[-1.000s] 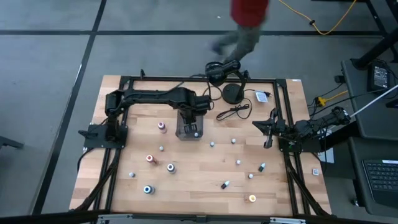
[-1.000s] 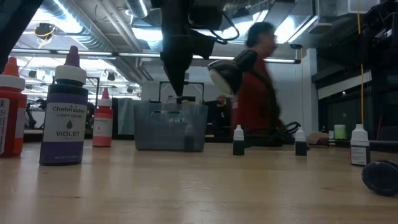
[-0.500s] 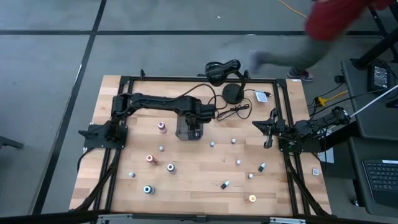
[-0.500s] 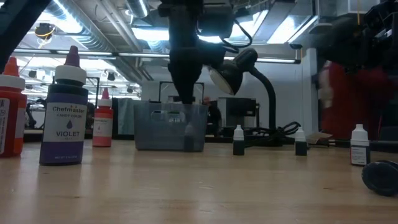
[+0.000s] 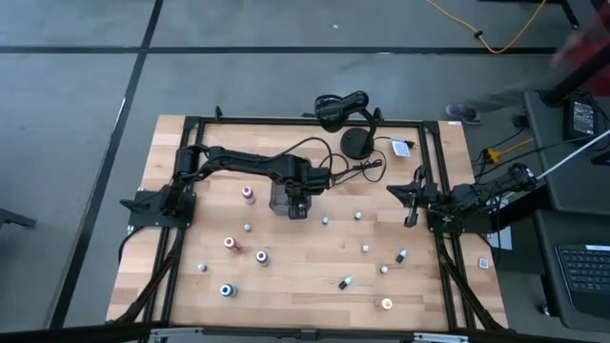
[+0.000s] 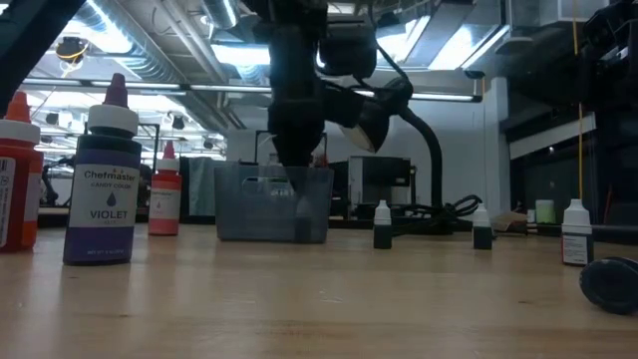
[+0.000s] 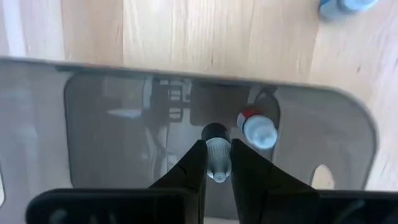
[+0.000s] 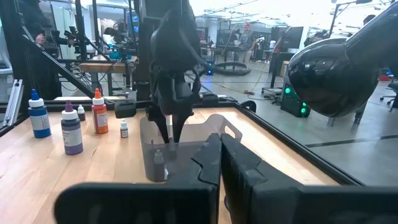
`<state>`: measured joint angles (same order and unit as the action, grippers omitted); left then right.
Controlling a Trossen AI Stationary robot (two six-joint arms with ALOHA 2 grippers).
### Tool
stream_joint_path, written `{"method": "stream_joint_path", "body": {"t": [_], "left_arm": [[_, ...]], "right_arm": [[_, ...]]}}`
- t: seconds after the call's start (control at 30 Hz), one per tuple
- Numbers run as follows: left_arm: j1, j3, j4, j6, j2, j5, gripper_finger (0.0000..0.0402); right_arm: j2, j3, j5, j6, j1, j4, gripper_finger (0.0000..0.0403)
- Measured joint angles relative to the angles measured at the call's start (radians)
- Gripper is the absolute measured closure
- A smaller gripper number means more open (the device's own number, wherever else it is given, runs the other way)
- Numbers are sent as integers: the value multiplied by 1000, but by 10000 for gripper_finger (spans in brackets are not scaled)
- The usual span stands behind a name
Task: Pick & Place food coloring
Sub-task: Put the top left small black food coloring bottle into the gray transparent bin
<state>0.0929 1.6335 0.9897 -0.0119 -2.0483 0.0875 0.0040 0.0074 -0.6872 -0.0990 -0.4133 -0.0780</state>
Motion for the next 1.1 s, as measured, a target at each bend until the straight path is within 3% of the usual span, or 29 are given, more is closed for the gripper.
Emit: {"method": "stream_joint_path", "body": {"t": [0.63, 1.1], "left_arm": [[1, -7, -38, 36, -45, 1, 356], [7, 5, -25, 43, -45, -31, 270]], "right_arm": [[0, 0, 0, 0, 0, 0, 388], [0, 0, 0, 0, 0, 0, 388]]}}
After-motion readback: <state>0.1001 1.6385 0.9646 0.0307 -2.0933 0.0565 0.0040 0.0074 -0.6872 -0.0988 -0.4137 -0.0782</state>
